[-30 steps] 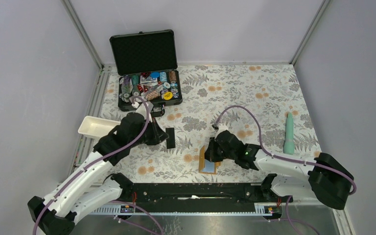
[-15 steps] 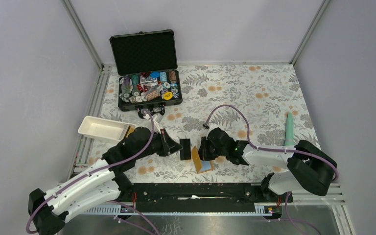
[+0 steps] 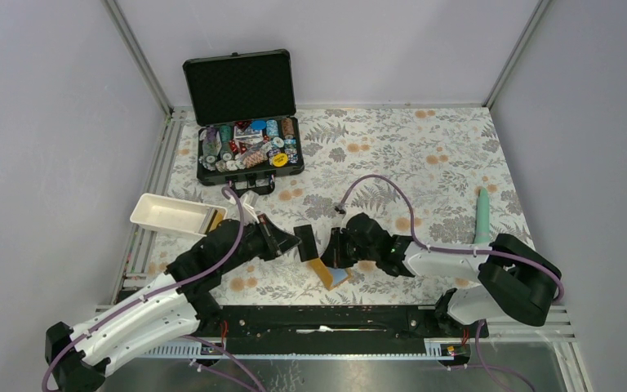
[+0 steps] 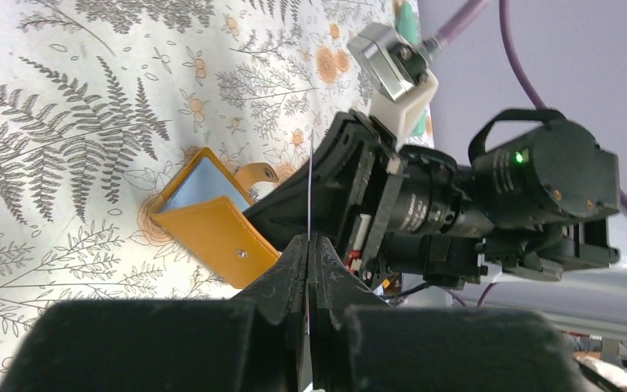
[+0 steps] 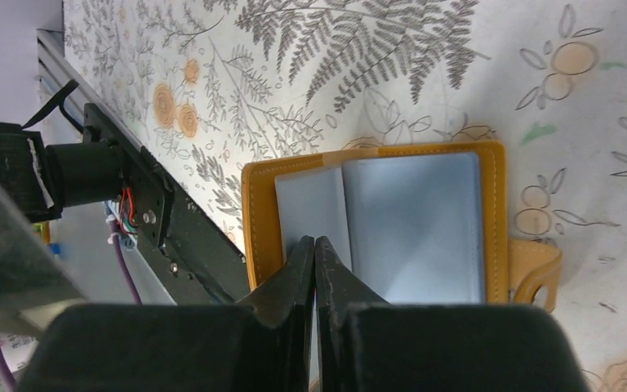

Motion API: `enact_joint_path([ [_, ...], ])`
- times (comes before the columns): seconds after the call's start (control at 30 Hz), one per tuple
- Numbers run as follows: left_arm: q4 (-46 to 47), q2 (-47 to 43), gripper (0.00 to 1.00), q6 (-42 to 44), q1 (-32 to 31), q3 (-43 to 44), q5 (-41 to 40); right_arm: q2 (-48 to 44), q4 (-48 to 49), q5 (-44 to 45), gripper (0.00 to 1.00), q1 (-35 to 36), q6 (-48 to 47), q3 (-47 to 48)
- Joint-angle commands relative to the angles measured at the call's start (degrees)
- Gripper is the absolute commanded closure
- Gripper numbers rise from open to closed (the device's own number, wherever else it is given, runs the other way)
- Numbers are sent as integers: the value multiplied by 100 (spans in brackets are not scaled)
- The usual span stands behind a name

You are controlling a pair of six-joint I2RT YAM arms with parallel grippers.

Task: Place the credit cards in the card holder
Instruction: Insert the credit card into the card holder.

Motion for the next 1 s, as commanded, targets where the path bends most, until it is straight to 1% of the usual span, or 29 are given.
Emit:
enact_joint_path([
  [0.0, 103, -78, 100, -339, -30, 14, -553, -66, 324, -12, 95, 231, 186, -78],
  [0.13, -132, -149, 100, -518, -35, 43, -806, -146, 319, 106, 95, 454, 331, -131],
  [0.27, -522, -285, 100, -683, -34, 102, -1105, -366, 249, 419, 95, 754, 491, -233],
  [0.5, -794, -233, 100, -835, -71, 113, -1012, -553, 307, 685, 95, 1027, 694, -449],
  [0.63, -790, -64, 100, -865, -234, 88, -1008, -390, 388, 838, 96, 1261, 736, -443],
  [0.8, -791, 51, 100, -886, -384, 152, -1162, 30, 563, 977, 97, 1451, 681, -319],
  [0.97, -854, 49, 100, -942, -501, 189, -1238, 466, 516, 1412, 99, 1626, 659, -122],
])
